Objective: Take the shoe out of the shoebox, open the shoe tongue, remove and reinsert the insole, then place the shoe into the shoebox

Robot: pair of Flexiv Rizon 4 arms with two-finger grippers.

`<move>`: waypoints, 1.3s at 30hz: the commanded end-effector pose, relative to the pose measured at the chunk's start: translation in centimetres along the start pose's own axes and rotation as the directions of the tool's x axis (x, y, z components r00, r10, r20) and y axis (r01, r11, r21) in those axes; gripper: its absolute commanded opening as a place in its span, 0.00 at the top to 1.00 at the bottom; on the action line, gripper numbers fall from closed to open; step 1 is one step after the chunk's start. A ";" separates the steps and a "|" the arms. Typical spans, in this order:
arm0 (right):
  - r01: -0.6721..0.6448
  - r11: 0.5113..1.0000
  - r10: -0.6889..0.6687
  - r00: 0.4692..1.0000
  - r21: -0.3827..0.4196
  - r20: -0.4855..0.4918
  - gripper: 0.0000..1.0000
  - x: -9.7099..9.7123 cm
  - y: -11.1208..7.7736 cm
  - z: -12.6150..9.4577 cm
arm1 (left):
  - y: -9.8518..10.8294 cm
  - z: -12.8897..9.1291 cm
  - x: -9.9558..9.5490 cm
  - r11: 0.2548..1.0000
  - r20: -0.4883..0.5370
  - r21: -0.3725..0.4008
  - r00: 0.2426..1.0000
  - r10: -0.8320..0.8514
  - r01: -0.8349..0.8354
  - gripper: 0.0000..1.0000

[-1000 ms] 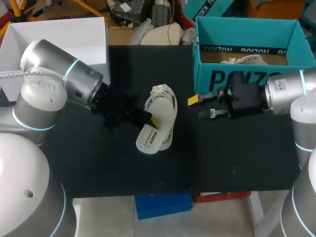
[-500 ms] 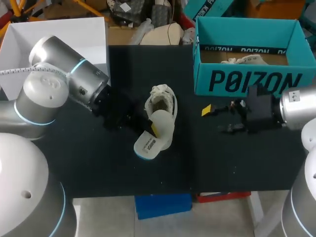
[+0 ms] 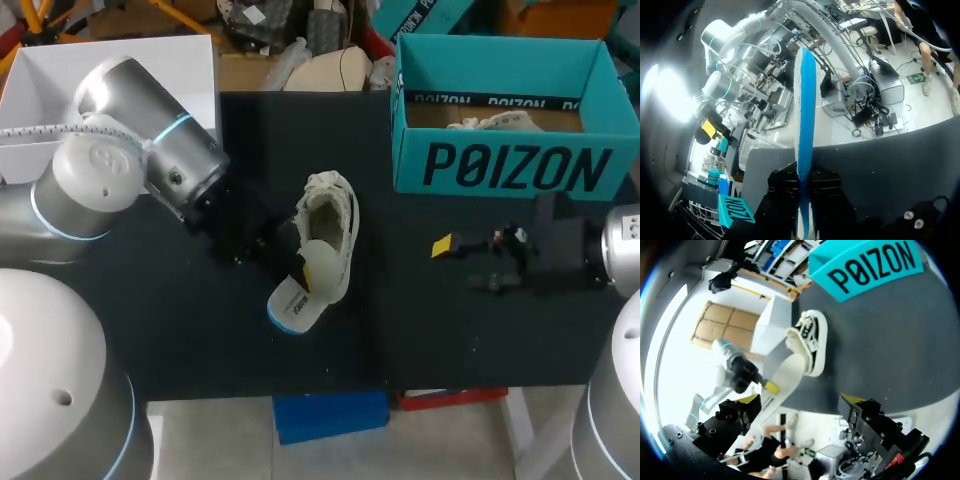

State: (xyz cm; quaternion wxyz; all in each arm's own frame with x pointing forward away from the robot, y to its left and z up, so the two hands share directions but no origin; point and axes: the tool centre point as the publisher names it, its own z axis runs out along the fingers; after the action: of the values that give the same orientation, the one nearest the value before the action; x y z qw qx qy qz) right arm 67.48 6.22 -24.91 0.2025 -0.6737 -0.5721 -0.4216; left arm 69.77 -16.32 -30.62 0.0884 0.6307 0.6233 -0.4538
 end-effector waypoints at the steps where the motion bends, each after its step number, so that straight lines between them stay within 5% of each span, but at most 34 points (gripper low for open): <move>1: -0.001 1.000 0.001 1.000 0.006 0.002 0.00 0.1 0.1 -0.5 | -0.4 -0.4 0.5 0.999 -0.046 -0.031 0.999 -0.017 0.016 1.00; 26: -0.001 1.000 0.001 1.000 0.006 0.002 0.00 0.1 0.1 -0.5 | 6.9 1.5 0.8 0.999 -0.050 0.000 0.998 -0.033 0.033 1.00; 39: -0.001 1.000 0.001 1.000 0.006 0.002 0.00 0.1 0.1 -0.5 | 10.6 0.7 0.4 0.998 -0.018 -0.038 0.999 -0.048 0.047 1.00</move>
State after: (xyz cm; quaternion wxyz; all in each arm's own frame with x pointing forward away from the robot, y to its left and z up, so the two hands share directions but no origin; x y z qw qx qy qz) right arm 67.39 5.86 -24.64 0.2040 -0.6732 -0.5731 -0.4204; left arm 78.17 -18.44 -35.71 0.0865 0.6180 0.6475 -0.4375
